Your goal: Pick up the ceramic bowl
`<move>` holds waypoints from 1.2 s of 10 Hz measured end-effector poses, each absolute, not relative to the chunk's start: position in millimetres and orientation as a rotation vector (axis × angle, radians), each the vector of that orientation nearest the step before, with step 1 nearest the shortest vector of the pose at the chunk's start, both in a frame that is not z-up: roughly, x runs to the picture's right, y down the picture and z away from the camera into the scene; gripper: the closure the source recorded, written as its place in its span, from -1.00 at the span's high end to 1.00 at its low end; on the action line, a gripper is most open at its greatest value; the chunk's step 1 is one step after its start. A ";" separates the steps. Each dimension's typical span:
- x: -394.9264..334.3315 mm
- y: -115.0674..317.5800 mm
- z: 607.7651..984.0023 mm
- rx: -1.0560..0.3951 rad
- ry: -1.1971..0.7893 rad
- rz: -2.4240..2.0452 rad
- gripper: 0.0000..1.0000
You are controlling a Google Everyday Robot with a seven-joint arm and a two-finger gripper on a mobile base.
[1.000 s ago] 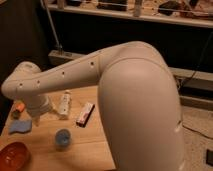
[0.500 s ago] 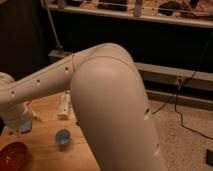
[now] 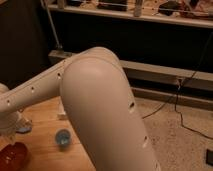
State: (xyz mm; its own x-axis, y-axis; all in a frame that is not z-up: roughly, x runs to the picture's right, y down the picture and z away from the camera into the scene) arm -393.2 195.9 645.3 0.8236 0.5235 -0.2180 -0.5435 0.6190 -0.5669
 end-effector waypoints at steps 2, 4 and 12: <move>-396.5 210.3 655.5 -0.665 0.003 0.568 0.30; -398.5 227.8 668.0 -0.664 -0.020 0.510 0.30; -419.2 282.6 719.6 -0.684 0.045 0.403 0.23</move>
